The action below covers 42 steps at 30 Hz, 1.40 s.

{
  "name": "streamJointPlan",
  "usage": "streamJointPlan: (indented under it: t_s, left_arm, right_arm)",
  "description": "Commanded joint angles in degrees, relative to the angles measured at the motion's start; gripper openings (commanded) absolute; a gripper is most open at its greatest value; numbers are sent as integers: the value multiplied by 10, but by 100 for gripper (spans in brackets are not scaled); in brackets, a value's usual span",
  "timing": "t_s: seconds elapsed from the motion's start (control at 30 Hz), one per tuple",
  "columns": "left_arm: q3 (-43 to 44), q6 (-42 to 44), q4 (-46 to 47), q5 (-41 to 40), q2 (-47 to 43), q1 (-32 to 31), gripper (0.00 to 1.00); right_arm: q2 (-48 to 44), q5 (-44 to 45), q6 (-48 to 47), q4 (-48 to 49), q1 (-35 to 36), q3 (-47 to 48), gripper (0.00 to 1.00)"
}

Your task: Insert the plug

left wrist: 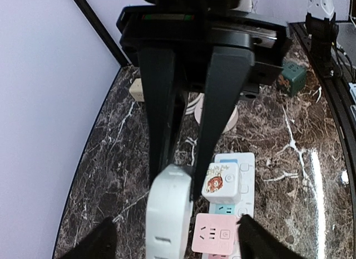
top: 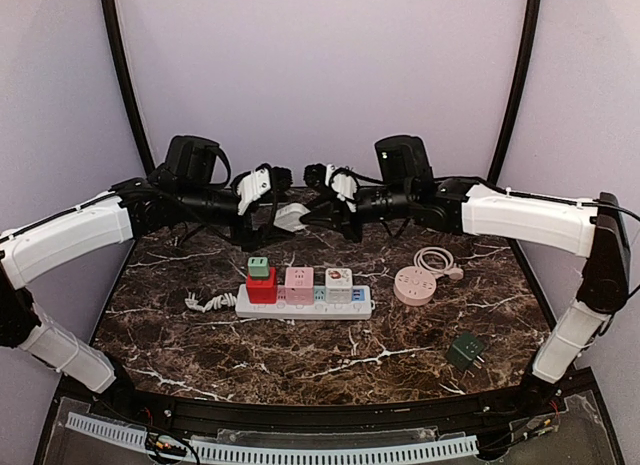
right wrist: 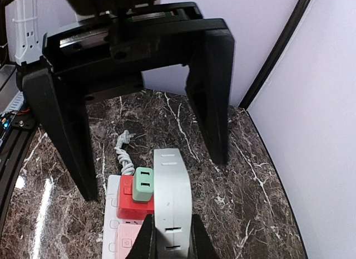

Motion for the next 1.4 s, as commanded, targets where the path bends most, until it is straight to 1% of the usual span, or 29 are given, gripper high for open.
streamJointPlan:
  t_s: [0.0, 0.07, 0.13, 0.17, 0.2, 0.23, 0.3, 0.37, 0.43, 0.5, 0.53, 0.57, 0.6, 0.63, 0.67, 0.73, 0.77, 0.8, 0.83, 0.87, 0.9, 0.93, 1.0, 1.17, 1.37]
  left_arm:
    - [-36, -97, 116, 77, -41, 31, 88]
    - [-23, -120, 117, 112, -26, 40, 84]
    - [-19, -134, 134, 138, -15, 44, 78]
    - [-21, -137, 153, 143, -13, 44, 71]
    - [-22, -139, 164, 151, -7, 44, 65]
    - [-22, -152, 175, 152, -5, 44, 57]
    - [-21, -175, 211, 158, 2, 44, 53]
    - [-21, -182, 231, 169, 4, 43, 51]
    - [-23, -186, 239, 167, 4, 42, 49]
    - [-23, -187, 238, 167, 4, 42, 44]
    - [-23, -187, 239, 168, 3, 42, 37]
    - [-24, -188, 240, 167, 3, 42, 34]
    - [-24, -187, 242, 166, 2, 42, 24]
    - [-26, -185, 242, 166, 0, 42, 20]
    - [-27, -182, 242, 164, -1, 42, 9]
    - [-31, -179, 240, 158, -4, 42, 2]
    - [-34, -180, 237, 153, -6, 42, 1]
    - [-35, -177, 233, 150, -5, 42, 1]
    - [-37, -173, 221, 144, -5, 42, 1]
    - [-38, -157, 210, 140, -5, 42, 1]
    - [-41, -144, 182, 133, -3, 42, 1]
    - [-43, -111, 150, 131, -1, 42, 1]
    - [-57, -74, 114, 123, 4, 42, 1]
    - [-81, -33, 112, 112, 15, 42, 1]
    - [-106, -40, 139, 115, 42, 49, 1]
  right_arm:
    - [-53, -118, 135, 147, -50, -51, 0]
    - [-70, -142, 173, 231, -61, -91, 0]
    - [-75, -154, 203, 288, -63, -115, 0]
    - [-74, -159, 216, 303, -64, -117, 0]
    - [-70, -164, 227, 311, -64, -115, 0]
    - [-66, -170, 235, 317, -65, -114, 0]
    - [-62, -178, 246, 333, -64, -116, 0]
    - [-56, -178, 250, 339, -64, -115, 0]
    - [-51, -183, 253, 338, -64, -108, 0]
    - [-45, -192, 255, 337, -64, -101, 0]
    - [-43, -193, 255, 336, -64, -97, 0]
    - [-39, -194, 253, 333, -64, -94, 0]
    - [-35, -193, 250, 325, -64, -91, 0]
    - [-31, -190, 248, 319, -64, -88, 0]
    - [-27, -189, 247, 313, -64, -87, 0]
    - [-20, -186, 243, 309, -64, -86, 0]
    - [-16, -186, 240, 303, -64, -84, 0]
    - [-11, -183, 234, 290, -64, -81, 5]
    - [-5, -181, 224, 271, -65, -75, 20]
    - [1, -179, 212, 247, -64, -68, 39]
    - [3, -177, 198, 222, -64, -62, 50]
    - [3, -173, 184, 201, -64, -59, 56]
    - [4, -164, 164, 173, -64, -59, 57]
    - [32, -187, 146, 122, -62, -48, 48]
    - [75, -189, 134, 102, -57, -39, 40]
